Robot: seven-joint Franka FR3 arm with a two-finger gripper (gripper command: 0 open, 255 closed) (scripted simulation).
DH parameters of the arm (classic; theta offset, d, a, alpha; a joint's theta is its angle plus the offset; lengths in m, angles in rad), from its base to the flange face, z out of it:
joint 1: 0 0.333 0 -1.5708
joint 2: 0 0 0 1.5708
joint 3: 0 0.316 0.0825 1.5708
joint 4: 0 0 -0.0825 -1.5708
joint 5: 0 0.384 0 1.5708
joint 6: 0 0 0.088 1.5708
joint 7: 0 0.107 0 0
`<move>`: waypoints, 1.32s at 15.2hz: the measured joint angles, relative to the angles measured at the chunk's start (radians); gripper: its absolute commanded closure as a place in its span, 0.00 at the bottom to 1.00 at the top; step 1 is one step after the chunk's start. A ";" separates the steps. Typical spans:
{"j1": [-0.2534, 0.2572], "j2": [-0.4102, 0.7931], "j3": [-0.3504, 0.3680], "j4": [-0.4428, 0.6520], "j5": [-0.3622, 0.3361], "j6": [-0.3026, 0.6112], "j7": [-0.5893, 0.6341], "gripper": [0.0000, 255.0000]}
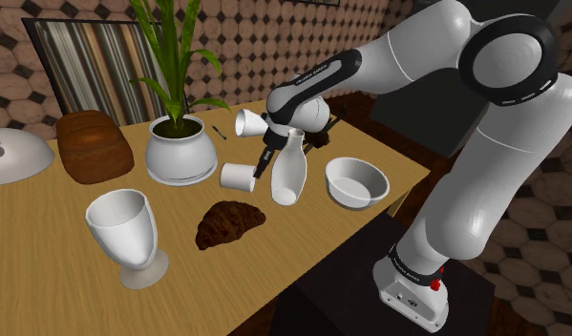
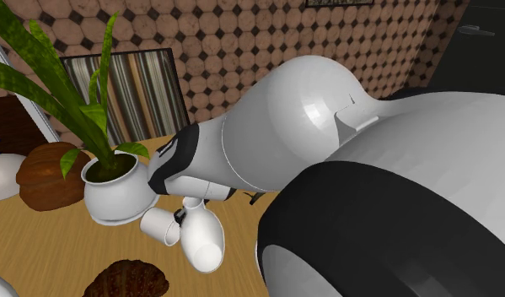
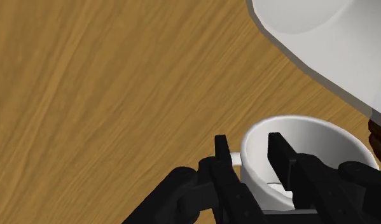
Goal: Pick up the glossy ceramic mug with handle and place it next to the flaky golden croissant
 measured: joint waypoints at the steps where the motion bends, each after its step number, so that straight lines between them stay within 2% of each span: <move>1: 0.000 0.000 0.000 0.000 0.000 0.000 -0.001 1.00; 9: 0.000 0.002 -0.001 0.006 -0.006 -0.007 0.006 1.00; 20: -0.006 -0.089 -0.010 0.037 -0.086 -0.125 0.096 1.00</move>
